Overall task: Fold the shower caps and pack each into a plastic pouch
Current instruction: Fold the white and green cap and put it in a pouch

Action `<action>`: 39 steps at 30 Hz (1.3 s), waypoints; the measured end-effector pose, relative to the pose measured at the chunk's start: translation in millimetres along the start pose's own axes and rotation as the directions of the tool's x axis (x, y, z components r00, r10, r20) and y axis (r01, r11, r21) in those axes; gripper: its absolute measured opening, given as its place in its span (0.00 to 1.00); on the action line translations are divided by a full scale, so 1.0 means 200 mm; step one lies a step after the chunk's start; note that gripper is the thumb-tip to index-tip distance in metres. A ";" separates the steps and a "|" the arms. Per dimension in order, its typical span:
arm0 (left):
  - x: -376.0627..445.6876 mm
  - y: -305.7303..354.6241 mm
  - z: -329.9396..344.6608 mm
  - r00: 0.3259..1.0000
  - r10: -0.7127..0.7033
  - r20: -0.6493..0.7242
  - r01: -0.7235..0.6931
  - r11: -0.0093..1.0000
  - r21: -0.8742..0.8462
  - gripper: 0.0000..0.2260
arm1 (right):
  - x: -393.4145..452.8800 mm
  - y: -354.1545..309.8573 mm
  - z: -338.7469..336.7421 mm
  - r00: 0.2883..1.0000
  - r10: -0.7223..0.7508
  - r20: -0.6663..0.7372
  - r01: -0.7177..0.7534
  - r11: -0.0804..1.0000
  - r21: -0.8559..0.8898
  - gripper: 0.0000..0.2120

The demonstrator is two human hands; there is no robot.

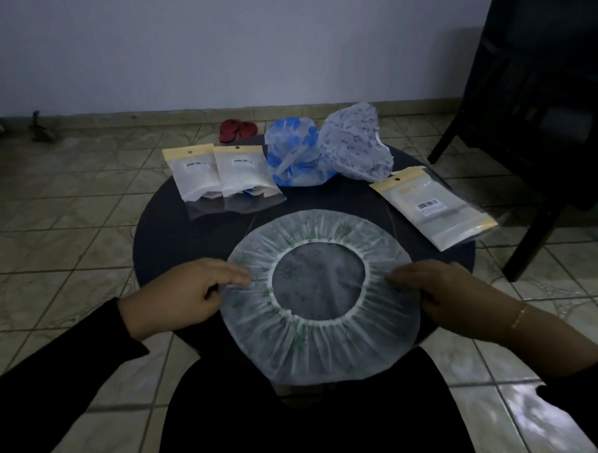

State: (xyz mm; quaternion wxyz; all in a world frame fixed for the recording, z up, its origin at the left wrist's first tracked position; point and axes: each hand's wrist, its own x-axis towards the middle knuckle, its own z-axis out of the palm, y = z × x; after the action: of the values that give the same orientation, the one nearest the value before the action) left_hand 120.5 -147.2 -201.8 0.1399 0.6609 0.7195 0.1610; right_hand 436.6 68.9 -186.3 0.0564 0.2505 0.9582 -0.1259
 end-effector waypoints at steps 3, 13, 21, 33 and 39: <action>-0.03 -0.01 -0.01 0.990 -0.023 0.140 0.029 0.999 -0.046 0.26 | -0.04 0.02 0.04 0.998 -0.031 0.054 0.030 0.999 0.019 0.33; -0.02 0.03 -0.03 0.972 -0.226 -0.056 0.195 0.921 -0.339 0.06 | -0.04 0.01 -0.01 0.993 0.029 0.112 -0.056 0.967 0.248 0.37; 0.02 0.03 0.01 0.872 -0.441 -0.211 0.329 0.849 -0.414 0.22 | 0.00 -0.04 -0.07 0.987 0.144 0.070 -0.160 0.854 0.495 0.10; 0.07 0.05 0.09 0.808 -0.512 -0.292 0.477 0.859 -0.185 0.15 | 0.17 -0.09 0.10 0.760 0.605 -0.239 -0.396 0.721 0.568 0.15; 0.09 0.10 0.08 0.788 -0.372 -0.491 0.413 0.910 -0.026 0.15 | 0.16 -0.16 0.10 0.706 0.504 -0.498 -0.406 0.864 0.299 0.25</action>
State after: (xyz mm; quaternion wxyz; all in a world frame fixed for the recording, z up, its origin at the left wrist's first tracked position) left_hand 143.2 -127.1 -207.1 -0.0422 0.4402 0.8587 0.2589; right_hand 393.3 51.7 -204.0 -0.2189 0.5089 0.8254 -0.1087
